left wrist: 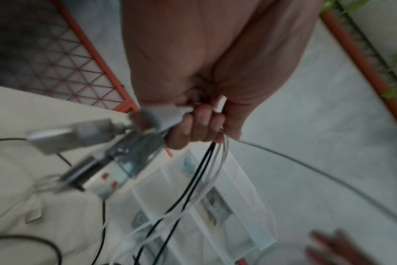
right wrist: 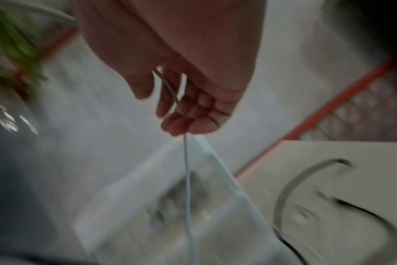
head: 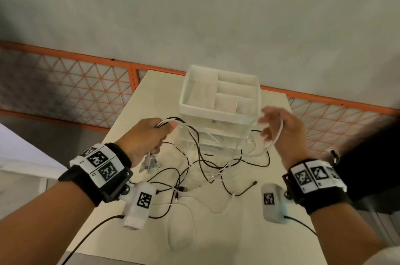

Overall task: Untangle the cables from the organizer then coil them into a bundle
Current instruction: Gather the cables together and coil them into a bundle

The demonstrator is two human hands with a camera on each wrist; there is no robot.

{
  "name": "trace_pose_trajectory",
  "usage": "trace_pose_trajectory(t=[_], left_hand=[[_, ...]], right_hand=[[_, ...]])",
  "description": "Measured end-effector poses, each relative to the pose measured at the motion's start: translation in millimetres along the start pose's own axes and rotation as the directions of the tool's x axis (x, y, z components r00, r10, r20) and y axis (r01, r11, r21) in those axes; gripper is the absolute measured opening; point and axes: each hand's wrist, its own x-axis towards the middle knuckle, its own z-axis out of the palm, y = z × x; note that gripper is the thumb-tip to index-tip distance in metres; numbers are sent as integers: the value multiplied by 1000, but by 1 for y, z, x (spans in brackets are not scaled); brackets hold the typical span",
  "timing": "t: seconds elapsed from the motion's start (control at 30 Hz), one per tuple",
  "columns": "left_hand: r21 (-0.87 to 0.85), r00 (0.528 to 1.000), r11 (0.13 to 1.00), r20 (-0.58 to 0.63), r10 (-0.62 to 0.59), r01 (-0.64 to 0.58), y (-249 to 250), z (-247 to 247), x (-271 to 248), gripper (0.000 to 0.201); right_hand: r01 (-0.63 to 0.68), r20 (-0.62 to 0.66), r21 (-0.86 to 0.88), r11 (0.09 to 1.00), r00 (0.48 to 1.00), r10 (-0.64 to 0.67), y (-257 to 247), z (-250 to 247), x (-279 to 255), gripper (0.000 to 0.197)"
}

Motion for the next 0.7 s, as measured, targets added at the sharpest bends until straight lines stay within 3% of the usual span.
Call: trace_pose_trajectory(t=[0.03,0.1,0.27,0.43,0.53,0.6,0.67,0.7], left_hand=[[-13,1000,1000,-22,-20,20,-2,2,1,34],[-57,998,997,-49,-45,42,-5,4,2,36],[-84,998,996,-55,-35,30,-6,0,4,38],[-114,992,990,-84,-89,79,-13,-4,10,25],[-155,974,980,-170,-149,123,-17,-2,17,28],[-139,956,980,-238,-171,141,-21,-5,21,31],[-117,942,982,-287,-175,147,-25,-9,24,32],[-110,938,983,-300,-176,149,-27,-11,25,32]], right_hand=[[132,-43,-11,991,990,-132,-20,-2,3,10],[253,-115,-47,966,960,-256,-42,-4,8,14],[221,-68,-262,939,967,-247,-41,-10,16,42],[353,-127,-160,922,919,-374,-74,-18,25,54],[204,-206,-196,959,948,-243,-52,-10,39,60],[-18,-262,-204,979,964,-37,-18,-10,51,75],[-256,-261,-160,953,942,210,15,-16,58,89],[-337,-240,-150,930,924,296,28,-19,57,85]])
